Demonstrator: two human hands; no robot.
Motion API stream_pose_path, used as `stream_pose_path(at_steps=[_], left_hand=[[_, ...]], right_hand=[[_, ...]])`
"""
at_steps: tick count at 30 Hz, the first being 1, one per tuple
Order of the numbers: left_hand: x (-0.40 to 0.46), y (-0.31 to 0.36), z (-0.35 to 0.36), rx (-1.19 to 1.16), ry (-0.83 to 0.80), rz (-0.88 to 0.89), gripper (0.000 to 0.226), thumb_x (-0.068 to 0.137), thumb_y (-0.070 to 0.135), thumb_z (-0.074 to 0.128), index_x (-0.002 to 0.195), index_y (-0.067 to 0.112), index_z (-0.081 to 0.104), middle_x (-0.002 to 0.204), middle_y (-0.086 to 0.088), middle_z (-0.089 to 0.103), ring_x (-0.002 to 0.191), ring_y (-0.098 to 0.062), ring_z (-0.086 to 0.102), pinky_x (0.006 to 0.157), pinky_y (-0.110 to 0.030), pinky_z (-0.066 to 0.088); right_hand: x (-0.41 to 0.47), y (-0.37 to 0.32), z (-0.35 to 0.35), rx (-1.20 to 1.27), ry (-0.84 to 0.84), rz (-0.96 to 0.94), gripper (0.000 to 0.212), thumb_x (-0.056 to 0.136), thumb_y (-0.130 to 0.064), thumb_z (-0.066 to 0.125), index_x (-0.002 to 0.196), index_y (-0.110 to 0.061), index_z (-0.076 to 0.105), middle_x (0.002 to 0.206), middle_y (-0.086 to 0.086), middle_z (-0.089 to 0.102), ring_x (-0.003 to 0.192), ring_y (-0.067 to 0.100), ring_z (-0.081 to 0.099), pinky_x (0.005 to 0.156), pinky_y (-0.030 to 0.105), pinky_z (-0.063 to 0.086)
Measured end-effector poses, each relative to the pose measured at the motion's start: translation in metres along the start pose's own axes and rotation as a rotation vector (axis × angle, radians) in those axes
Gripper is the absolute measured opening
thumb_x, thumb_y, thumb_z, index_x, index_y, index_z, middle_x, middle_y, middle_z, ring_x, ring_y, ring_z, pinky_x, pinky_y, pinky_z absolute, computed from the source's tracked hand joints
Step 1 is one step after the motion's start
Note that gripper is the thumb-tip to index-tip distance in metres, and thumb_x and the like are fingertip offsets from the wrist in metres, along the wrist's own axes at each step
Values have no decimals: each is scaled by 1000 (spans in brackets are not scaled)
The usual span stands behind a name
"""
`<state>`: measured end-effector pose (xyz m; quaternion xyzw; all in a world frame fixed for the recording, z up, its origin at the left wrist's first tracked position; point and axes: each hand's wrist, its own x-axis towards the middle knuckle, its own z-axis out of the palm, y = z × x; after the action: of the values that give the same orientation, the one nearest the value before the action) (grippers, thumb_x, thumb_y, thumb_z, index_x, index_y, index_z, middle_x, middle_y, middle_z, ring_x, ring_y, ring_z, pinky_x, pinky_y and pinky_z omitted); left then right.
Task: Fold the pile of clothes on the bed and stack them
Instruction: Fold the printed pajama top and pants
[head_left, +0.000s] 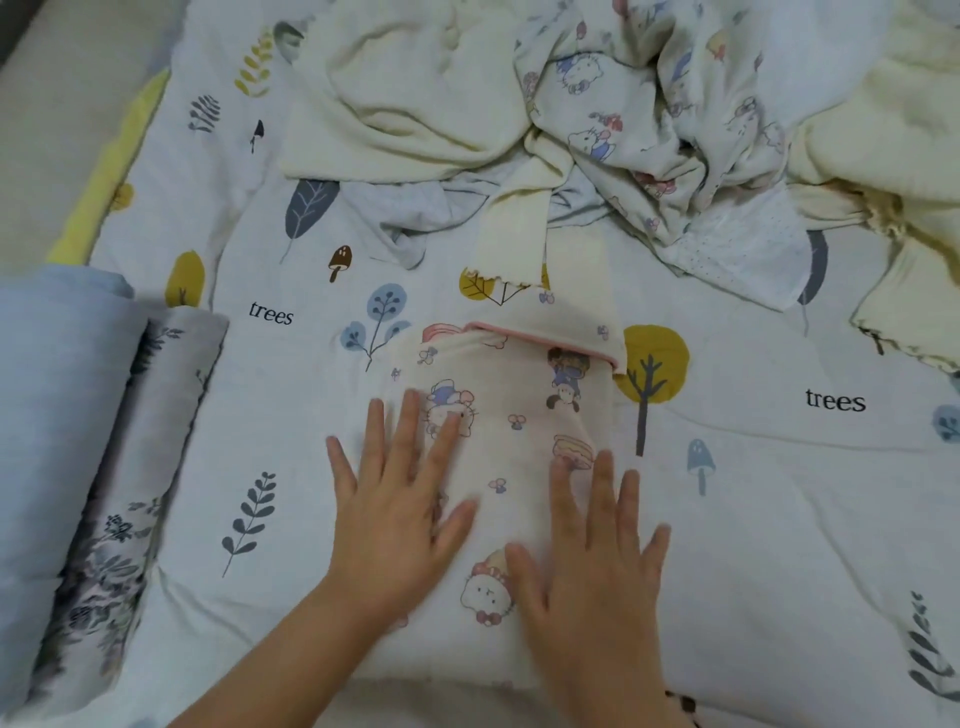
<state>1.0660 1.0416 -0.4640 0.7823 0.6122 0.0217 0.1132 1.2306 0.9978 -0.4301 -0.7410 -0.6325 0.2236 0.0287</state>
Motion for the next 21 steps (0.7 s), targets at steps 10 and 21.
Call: stream_pose_path(at_steps=[10, 21], left_hand=[[-16, -9, 28, -108, -251, -125, 80, 72, 78, -15, 139, 36, -21, 144, 13, -38, 133, -15, -39, 113, -44, -10], [-5, -4, -6, -617, -150, -674, 42, 79, 49, 66, 110, 27, 47, 98, 12, 58, 99, -16, 57, 77, -30, 43]], right_hand=[[-17, 9, 23, -64, -247, -17, 72, 87, -58, 29, 148, -23, 19, 156, 15, 7, 141, 41, 16, 102, 59, 33], [33, 37, -6, 783, -206, 416, 40, 88, -35, 55, 123, -17, 48, 109, 0, 60, 90, 15, 57, 74, 30, 45]])
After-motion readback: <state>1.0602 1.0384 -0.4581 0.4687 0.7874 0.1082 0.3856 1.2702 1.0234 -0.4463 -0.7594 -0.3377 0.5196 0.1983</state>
